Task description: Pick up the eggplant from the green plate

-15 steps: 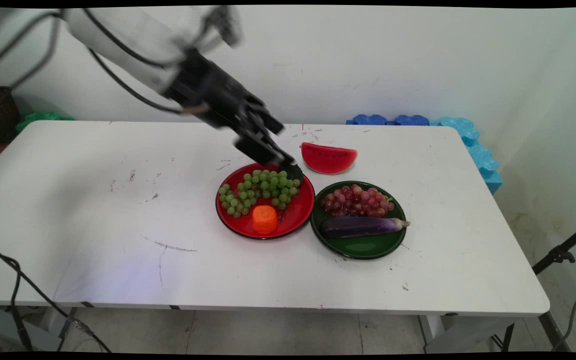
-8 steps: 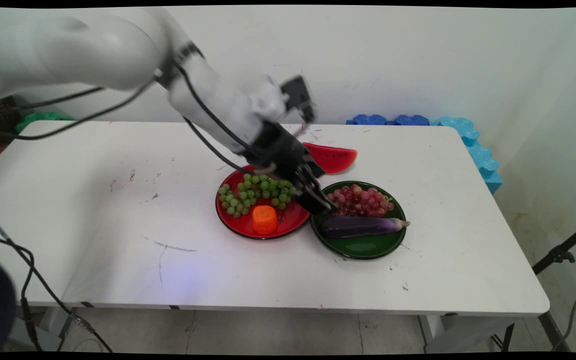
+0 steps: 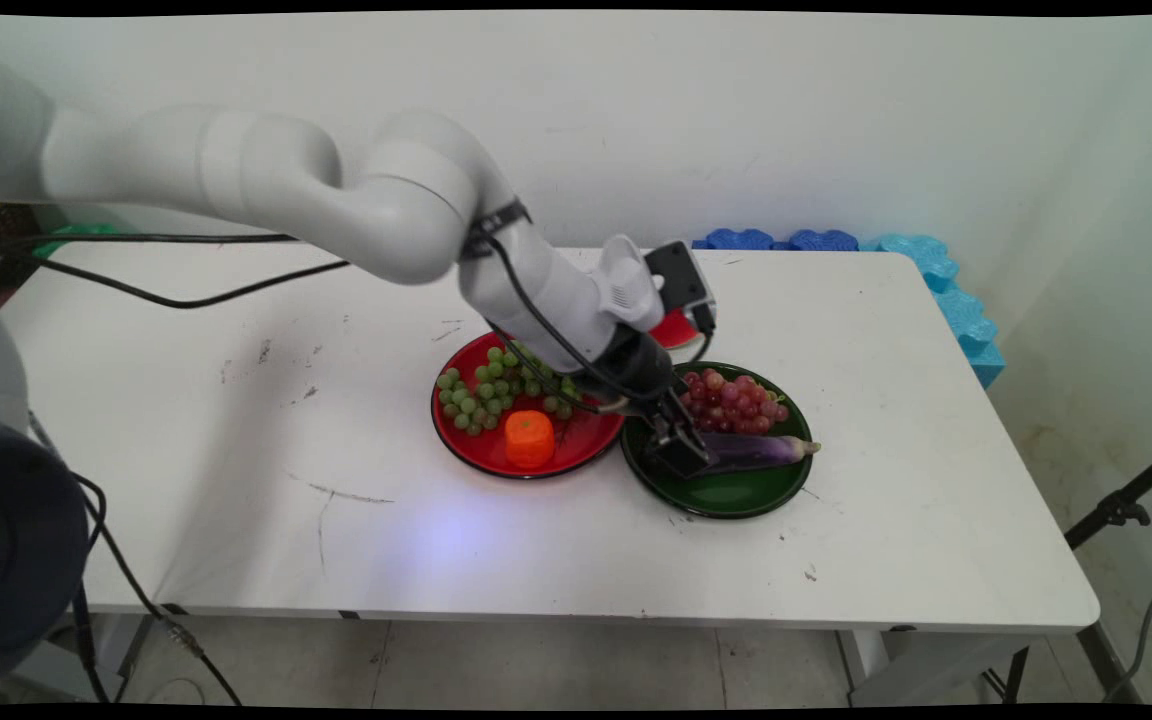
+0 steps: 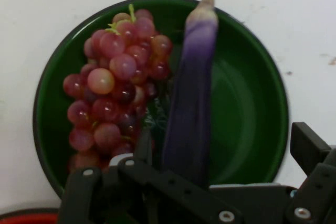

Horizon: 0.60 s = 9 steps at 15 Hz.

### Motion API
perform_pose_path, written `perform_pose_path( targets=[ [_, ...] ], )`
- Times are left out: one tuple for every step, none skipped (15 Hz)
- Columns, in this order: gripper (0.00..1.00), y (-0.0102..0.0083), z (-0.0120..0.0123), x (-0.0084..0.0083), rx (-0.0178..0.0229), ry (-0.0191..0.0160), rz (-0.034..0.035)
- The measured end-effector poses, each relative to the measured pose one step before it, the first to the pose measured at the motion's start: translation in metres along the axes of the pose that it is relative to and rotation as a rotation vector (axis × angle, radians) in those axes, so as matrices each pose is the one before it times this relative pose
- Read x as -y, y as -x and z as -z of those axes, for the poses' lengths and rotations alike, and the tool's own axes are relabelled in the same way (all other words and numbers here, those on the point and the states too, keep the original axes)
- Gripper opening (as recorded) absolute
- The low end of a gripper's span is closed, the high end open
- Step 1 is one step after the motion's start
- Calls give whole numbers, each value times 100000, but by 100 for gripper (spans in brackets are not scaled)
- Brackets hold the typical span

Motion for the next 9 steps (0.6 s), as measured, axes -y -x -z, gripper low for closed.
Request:
perform_pose_path(
  targets=[
    [100,-82,-850,70,534,-780,446],
    [100,-50,-771,36,537,-507,450],
    [100,-41,-618,20,445,-251,207],
    [100,-17,-660,13,554,-47,7],
    [100,10,-612,27,603,21,-140],
    [100,27,-474,36,378,5,-223],
    [100,38,-287,31,232,-36,-115],
    [100,10,-420,49,252,9,-253],
    [100,-2,-457,58,257,-1,-338]
  ],
)
